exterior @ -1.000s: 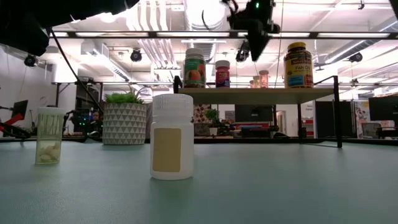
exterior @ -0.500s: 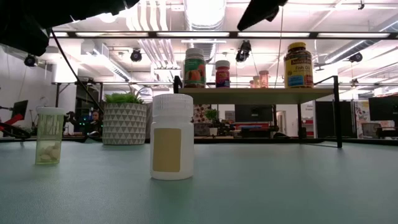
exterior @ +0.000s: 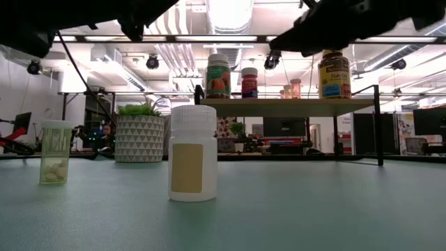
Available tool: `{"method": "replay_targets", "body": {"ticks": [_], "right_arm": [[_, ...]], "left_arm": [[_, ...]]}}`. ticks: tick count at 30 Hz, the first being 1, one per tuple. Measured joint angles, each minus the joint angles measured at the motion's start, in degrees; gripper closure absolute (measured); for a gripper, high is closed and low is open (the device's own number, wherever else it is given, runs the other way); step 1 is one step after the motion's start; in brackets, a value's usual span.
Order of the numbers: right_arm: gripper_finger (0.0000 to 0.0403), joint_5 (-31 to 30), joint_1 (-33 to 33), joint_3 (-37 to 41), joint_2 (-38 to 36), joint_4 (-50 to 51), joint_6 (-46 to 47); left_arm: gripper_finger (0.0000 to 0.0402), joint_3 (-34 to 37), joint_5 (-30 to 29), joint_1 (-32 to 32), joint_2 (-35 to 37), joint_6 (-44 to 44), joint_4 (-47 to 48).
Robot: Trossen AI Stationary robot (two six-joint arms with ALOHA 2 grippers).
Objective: Pick and place medicine bottles onto shelf by color
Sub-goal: Put the right transparent medicine bottles on the shelf
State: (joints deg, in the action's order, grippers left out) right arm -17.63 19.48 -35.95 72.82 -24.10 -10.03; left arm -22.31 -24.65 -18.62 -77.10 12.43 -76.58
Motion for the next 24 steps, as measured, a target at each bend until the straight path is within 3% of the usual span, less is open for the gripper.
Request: {"method": "replay_targets", "body": {"ticks": [7, 14, 20, 24], "right_arm": [[0.0394, 4.7, 0.0, 8.6, 0.4, -17.7, -1.6], [0.0394, 7.7, -0.1, 15.7, 2.8, -27.4, -3.5], [0.0394, 7.7, -0.3, 20.0, 8.0, -41.6, -3.2], [0.0394, 7.2, -0.4, 20.7, 10.6, -45.8, -2.7]], "left_arm": [[0.0217, -4.1, -0.1, -2.5, 0.0, -3.0, 10.7], [0.0217, -7.9, -0.3, -2.4, 0.0, -1.6, 18.9], [0.0217, -8.3, -0.3, -2.4, 0.0, 0.6, 20.1], [0.0217, -8.1, -0.3, -2.4, 0.0, 0.6, 20.2]]}}
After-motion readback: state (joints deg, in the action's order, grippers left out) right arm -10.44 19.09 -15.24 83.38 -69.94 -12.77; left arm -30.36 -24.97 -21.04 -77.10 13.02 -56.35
